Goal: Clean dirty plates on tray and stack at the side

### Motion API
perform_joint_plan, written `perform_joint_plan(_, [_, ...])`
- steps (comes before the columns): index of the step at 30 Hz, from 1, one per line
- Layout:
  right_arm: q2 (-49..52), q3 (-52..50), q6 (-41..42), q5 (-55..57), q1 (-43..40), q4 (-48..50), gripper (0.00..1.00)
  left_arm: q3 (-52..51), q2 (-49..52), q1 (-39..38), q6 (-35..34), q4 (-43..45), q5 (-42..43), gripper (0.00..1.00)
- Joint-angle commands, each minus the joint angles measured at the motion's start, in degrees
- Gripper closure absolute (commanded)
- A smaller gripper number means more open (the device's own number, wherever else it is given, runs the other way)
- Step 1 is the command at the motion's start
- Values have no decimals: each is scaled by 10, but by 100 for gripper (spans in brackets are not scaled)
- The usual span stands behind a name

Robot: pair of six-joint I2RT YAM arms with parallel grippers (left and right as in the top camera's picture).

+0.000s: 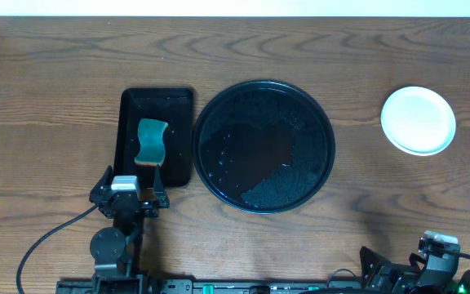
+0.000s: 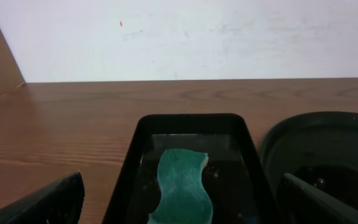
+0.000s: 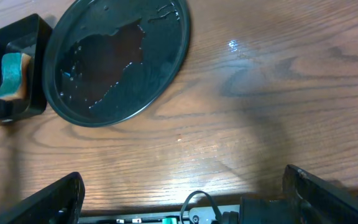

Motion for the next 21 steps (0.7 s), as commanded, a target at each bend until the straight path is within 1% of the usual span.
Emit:
perform_joint_plan(1, [0, 0, 3, -1, 5, 0, 1, -9, -4, 3, 10, -21, -5, 2])
perform_joint_plan(21, [0, 0, 3, 11, 7, -1, 1, -9, -4, 3, 10, -21, -5, 2])
